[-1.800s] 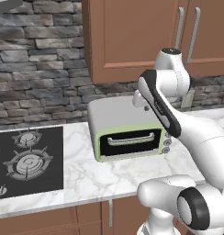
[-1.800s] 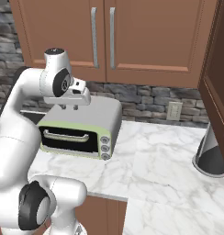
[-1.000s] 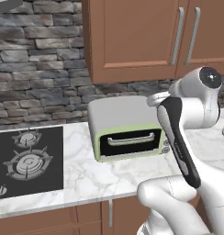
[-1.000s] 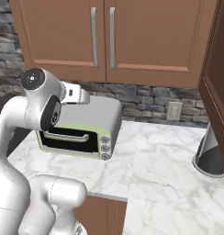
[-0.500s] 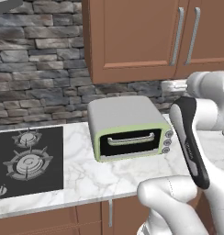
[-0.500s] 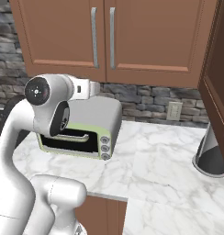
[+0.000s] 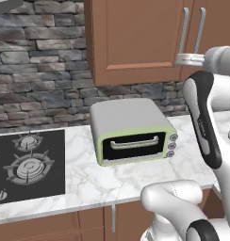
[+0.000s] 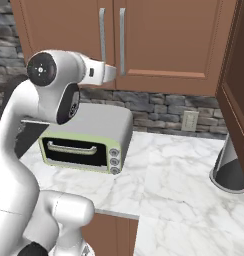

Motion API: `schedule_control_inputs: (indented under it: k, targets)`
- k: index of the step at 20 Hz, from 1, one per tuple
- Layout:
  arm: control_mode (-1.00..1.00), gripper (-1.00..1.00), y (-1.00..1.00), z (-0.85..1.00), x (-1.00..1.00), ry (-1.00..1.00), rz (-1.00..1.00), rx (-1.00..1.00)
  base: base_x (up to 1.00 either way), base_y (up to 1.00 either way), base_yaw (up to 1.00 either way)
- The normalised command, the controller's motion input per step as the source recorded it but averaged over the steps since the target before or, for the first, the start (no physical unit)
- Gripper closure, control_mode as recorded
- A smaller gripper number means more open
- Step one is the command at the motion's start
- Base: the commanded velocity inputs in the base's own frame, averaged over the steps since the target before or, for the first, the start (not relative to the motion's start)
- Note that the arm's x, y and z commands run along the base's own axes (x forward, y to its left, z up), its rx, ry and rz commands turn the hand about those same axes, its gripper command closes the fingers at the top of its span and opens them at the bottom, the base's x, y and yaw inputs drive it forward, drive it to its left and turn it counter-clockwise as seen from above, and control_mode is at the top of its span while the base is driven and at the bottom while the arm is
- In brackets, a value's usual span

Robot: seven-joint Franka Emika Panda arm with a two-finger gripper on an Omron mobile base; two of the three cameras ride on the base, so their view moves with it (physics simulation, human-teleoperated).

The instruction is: The dining table condiment station is running low on shaker. Refill the condiment station by opening the cabinet and taking the shaker from the cabinet and placing it on the dining table.

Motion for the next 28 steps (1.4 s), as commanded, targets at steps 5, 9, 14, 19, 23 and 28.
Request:
schedule_control_inputs:
  k: [5,9,14,19,23,28]
  targets:
    - [-1.00,-1.00,-0.09,0.32,0.20,0.00,0.00,0.03,0.00,0.00,0.00]
    - [-1.00,-1.00,0.00,0.05,0.42,0.00,0.06,0.00,0.00,0.00,0.00]
    - [-1.00,-1.00,0.00,0.00,0.69,0.03,0.09,0.03,0.00,0.00,0.00]
    - [-1.00,-1.00,-0.01,0.00,0.71,0.05,0.11,0.05,0.00,0.00,0.00]
    - [-1.00,-1.00,-0.04,0.00,0.55,0.01,0.07,0.04,0.00,0.00,0.00]
    - [-1.00,-1.00,-0.15,-0.03,0.50,0.00,0.03,0.04,0.00,0.00,0.00]
